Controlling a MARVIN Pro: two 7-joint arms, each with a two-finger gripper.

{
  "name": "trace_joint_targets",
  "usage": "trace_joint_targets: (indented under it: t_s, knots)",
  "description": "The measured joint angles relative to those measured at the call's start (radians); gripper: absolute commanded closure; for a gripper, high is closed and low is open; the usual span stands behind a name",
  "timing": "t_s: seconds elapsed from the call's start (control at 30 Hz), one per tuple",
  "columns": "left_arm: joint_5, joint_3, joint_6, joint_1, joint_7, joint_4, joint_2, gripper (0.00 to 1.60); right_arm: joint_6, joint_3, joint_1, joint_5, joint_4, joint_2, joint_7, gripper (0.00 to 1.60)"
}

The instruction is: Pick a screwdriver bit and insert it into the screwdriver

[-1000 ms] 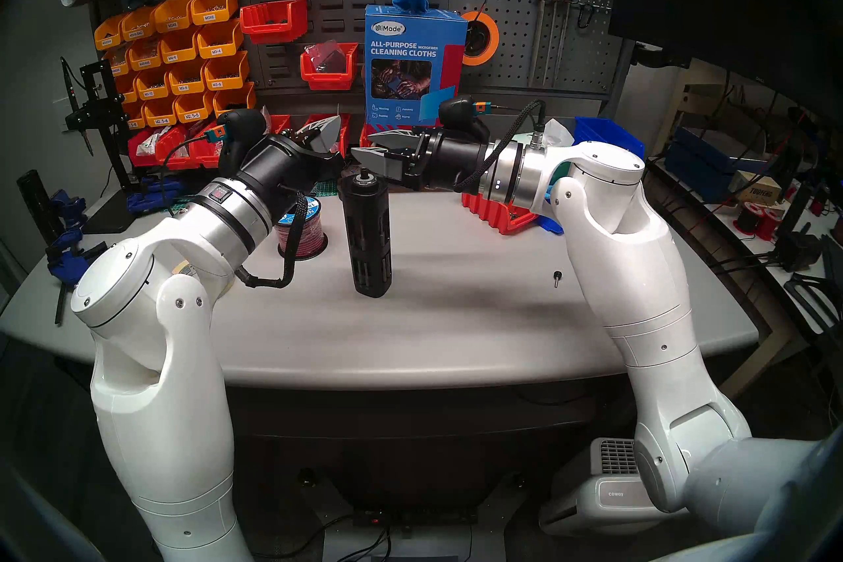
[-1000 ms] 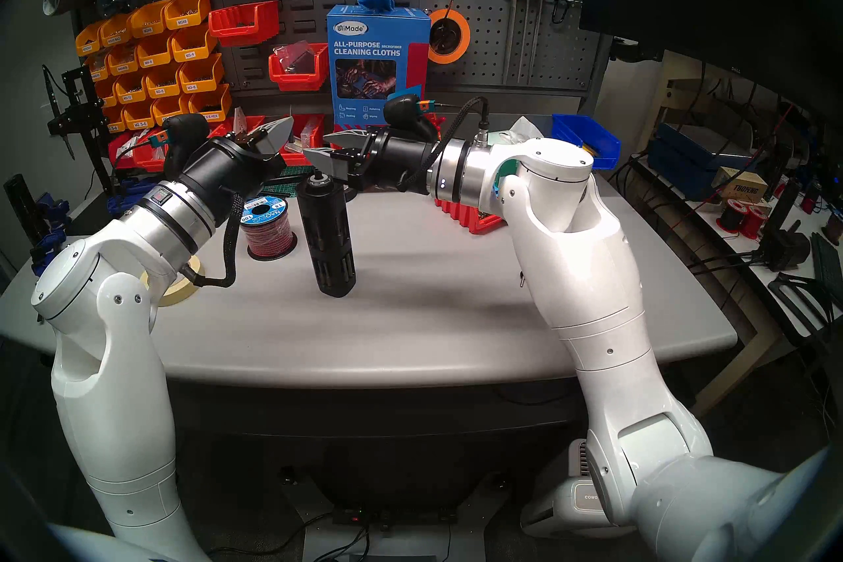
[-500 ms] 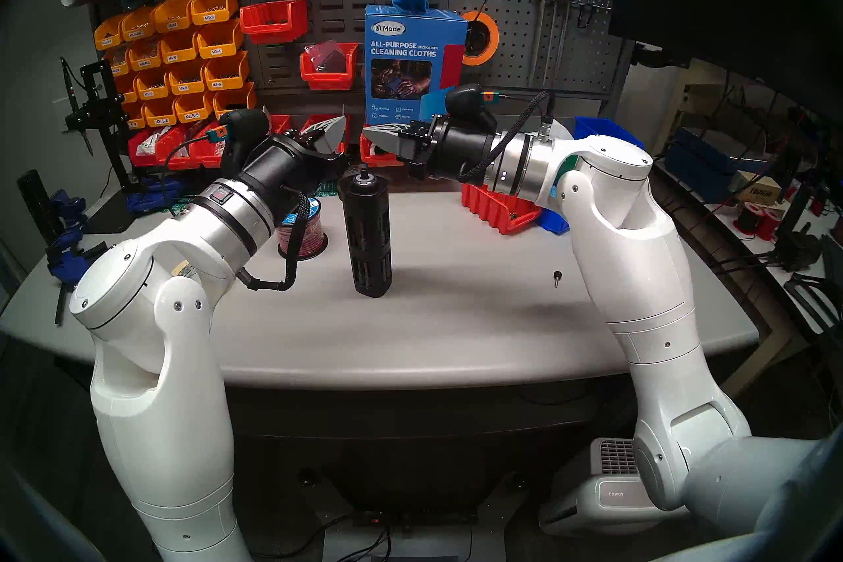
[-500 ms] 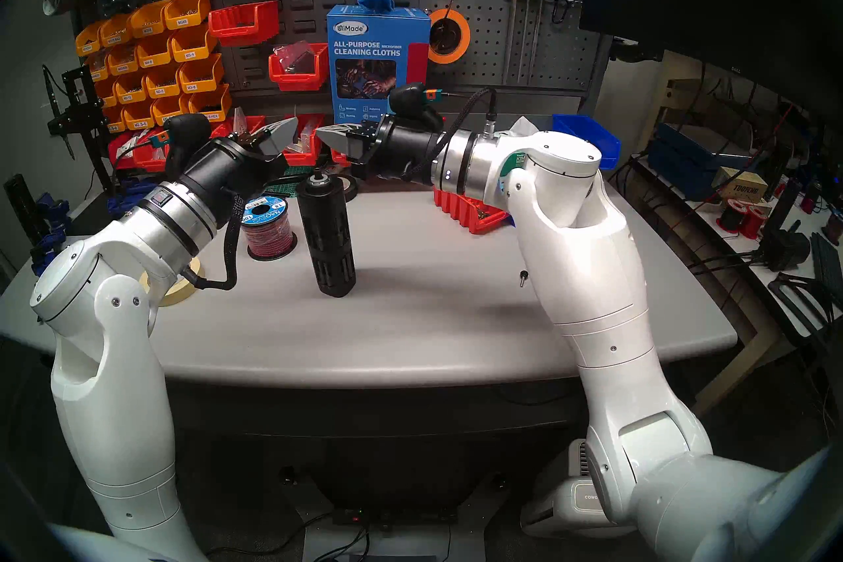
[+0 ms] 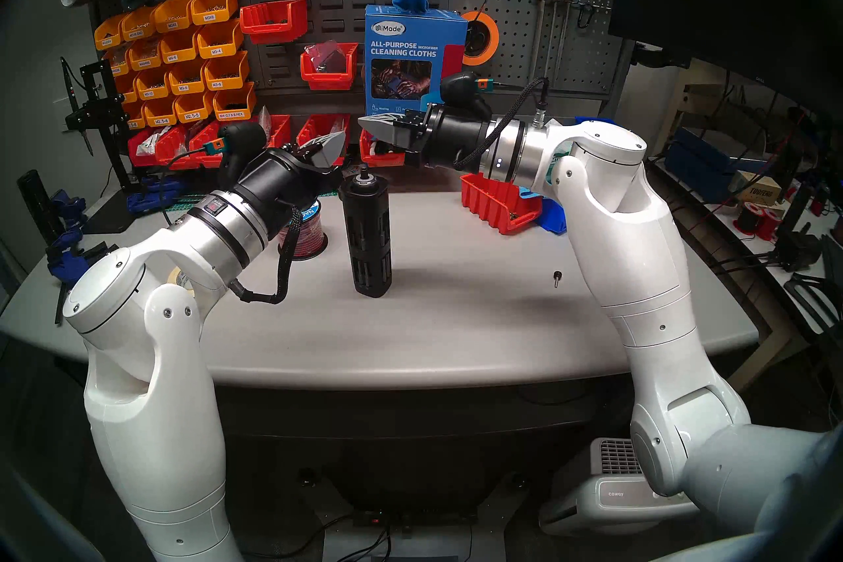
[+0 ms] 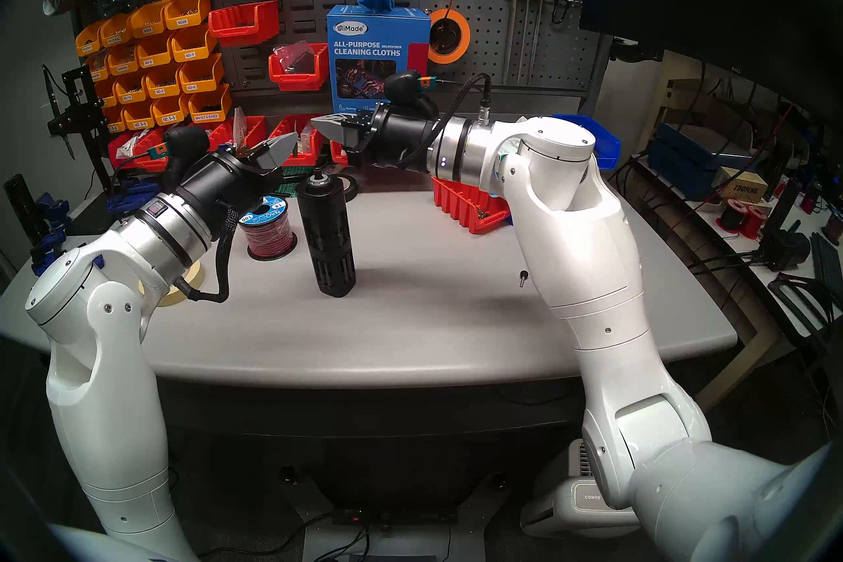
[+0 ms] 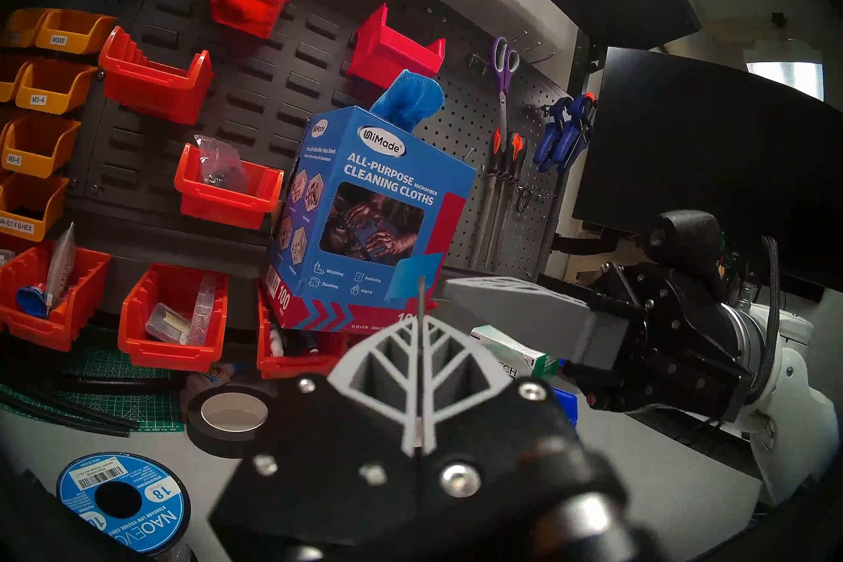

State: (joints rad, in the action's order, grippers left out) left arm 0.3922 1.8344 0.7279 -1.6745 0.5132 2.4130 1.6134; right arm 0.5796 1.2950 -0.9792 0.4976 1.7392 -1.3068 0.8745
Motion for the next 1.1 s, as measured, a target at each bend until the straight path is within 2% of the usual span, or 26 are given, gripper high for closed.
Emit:
trace_joint_targets:
  t_s: [0.53,1.1]
  knots:
    - [0.042,0.026,0.016,0.003,0.040,0.002,0.001,1.60,-0.007,-0.021,0.029,-0.016,-0.028,-0.016,0.020,1.60]
    - [0.046,0.012,0.025,0.003,0.052,0.002,0.006,1.60,-0.011,-0.019,0.033,-0.020,-0.028,-0.023,0.041,1.60]
